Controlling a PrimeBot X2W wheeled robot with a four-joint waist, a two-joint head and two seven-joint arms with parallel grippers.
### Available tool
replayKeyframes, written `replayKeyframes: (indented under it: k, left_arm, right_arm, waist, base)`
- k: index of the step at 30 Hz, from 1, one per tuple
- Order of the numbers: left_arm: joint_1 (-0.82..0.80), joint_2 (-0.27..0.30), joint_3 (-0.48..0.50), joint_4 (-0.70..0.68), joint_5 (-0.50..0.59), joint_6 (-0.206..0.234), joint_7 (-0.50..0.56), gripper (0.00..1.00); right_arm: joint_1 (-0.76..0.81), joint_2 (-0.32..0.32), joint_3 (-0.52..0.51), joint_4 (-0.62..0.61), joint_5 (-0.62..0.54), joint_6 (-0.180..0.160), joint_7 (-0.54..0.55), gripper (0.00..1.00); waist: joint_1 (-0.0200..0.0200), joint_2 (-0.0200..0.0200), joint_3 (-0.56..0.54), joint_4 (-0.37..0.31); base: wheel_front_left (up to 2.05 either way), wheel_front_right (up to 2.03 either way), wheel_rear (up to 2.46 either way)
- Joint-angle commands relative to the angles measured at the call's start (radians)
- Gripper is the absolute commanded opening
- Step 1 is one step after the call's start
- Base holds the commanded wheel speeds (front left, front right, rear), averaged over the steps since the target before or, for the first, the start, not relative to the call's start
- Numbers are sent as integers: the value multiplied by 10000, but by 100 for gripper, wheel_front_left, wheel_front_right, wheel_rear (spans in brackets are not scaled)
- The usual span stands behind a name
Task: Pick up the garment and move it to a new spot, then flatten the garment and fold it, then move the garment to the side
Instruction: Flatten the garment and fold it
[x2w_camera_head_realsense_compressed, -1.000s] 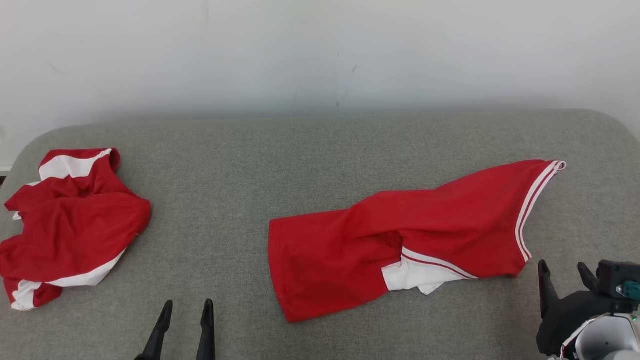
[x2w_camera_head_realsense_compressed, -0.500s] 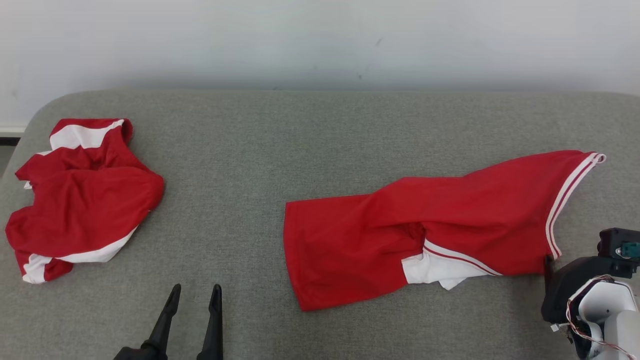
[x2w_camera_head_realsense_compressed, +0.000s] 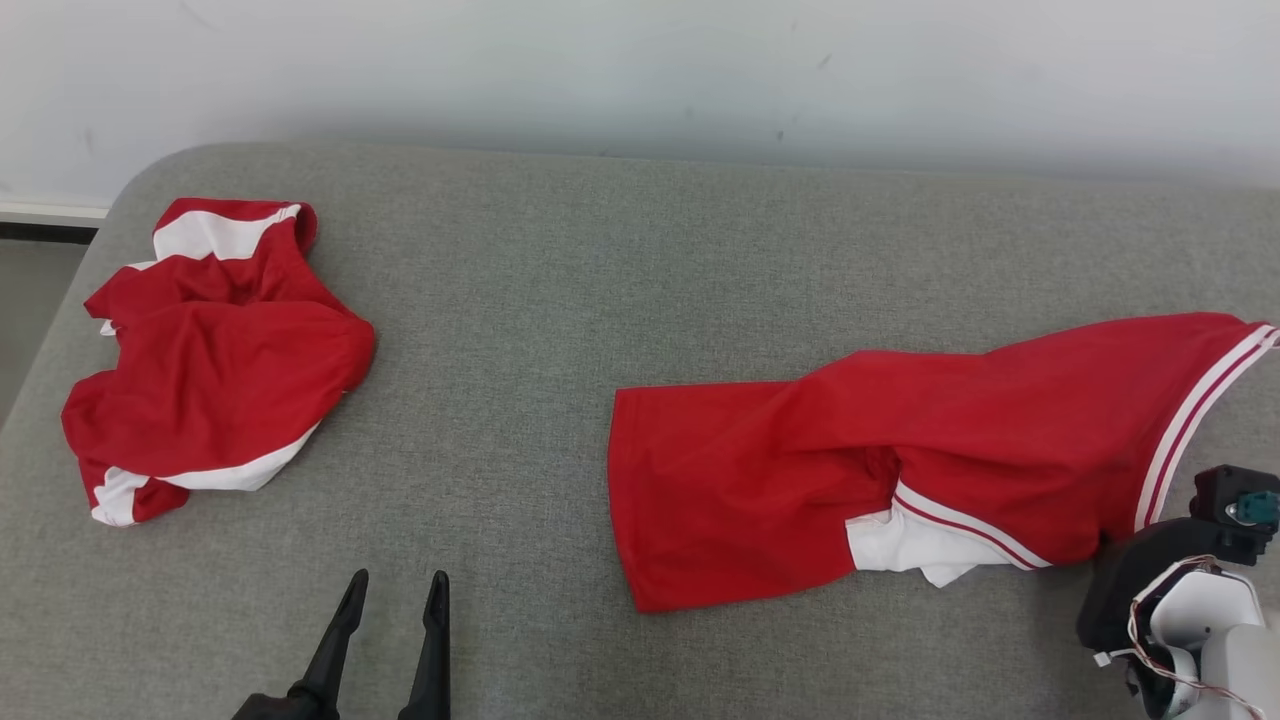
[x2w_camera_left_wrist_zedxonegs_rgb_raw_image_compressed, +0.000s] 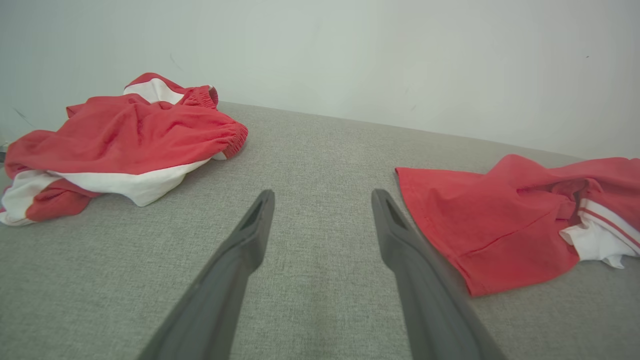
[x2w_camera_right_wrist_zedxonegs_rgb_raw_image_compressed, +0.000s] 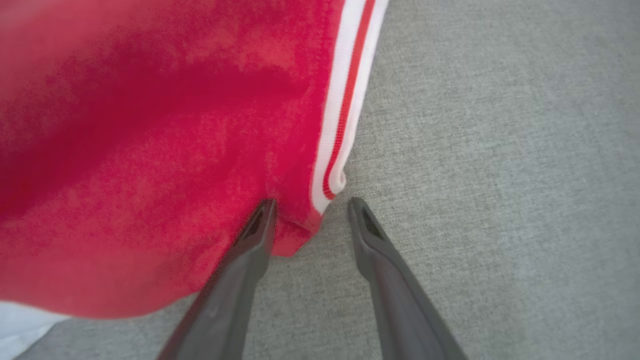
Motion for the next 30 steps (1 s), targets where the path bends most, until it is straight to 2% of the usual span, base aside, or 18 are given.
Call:
replayKeyframes:
  k: [1,6,10,15,22,30]
  left_arm:
    - [-60,25,21,-9,-11,10,-34,100]
    - [34,-6,-15,42,9,10,-34,100]
    - [258,-5,90,42,26,10,-34,100]
    - [436,-19,165,-18,38,10,-34,100]
    - [455,-45,187,17,14,10,-34,100]
    - [391,-89,212,21,3,10,-34,100]
  right_arm:
    - [91,252,108,71,89,41,-74,0]
    - [349,182,-45,-747,141,28,-1047,0]
    - [866,250,224,-1968,467,29,-1352,0]
    - [1730,245,819,-4090,1193,28,-885,0]
    - [2655,250,913,-6914,1872,28,38,0]
    - [2827,253,683,-8351,2028,28,703,0]
  waist:
    - [0,0,-29,13]
    - [0,0,-219,-2]
    - [0,0,-439,-163]
    - [0,0,-611,-490]
    - [0,0,-798,-769]
    - [0,0,-797,-897]
  base:
    - [0,0,0]
    - [0,0,0]
    - [0,0,0]
    - [0,0,0]
    - [0,0,0]
    - [0,0,0]
